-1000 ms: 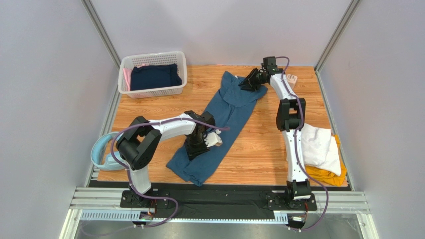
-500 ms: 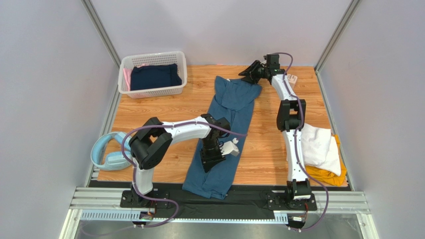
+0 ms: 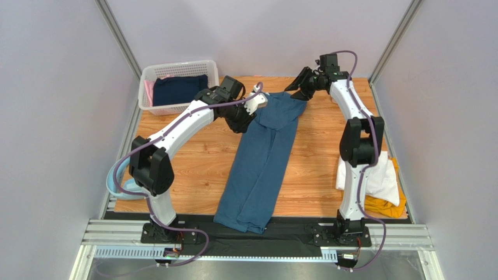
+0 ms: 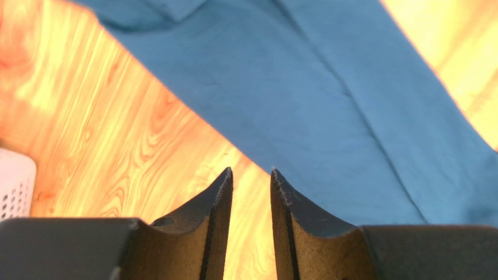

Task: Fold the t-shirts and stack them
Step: Rotate the tshirt 90 degrees

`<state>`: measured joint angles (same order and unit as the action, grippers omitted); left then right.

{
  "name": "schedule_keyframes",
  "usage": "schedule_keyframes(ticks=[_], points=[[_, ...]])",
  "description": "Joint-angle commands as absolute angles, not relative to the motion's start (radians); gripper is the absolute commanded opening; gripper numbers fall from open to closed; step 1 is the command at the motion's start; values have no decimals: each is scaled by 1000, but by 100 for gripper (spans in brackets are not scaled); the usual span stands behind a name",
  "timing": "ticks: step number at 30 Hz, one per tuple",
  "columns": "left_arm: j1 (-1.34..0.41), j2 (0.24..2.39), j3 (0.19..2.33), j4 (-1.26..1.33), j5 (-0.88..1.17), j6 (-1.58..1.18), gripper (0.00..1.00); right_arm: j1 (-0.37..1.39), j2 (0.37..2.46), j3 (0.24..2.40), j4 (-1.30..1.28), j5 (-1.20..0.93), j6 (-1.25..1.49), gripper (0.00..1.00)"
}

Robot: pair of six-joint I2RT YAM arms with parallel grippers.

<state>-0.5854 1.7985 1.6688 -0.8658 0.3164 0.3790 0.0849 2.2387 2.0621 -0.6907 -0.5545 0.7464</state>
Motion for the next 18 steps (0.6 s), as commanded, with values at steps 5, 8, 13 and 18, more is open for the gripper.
schedule_keyframes(ticks=[5, 8, 13, 18], points=[[-528, 1907, 1508, -778, 288, 353, 36, 140, 2114, 1783, -753, -468, 624, 47], [-528, 1853, 1415, -781, 339, 361, 35, 138, 2201, 1799, -772, -482, 623, 45], [-528, 1737, 1307, -791, 414, 361, 35, 141, 2336, 1854, -795, -472, 621, 43], [-535, 1671, 1284, -816, 452, 354, 36, 141, 2413, 1907, -821, -462, 618, 43]])
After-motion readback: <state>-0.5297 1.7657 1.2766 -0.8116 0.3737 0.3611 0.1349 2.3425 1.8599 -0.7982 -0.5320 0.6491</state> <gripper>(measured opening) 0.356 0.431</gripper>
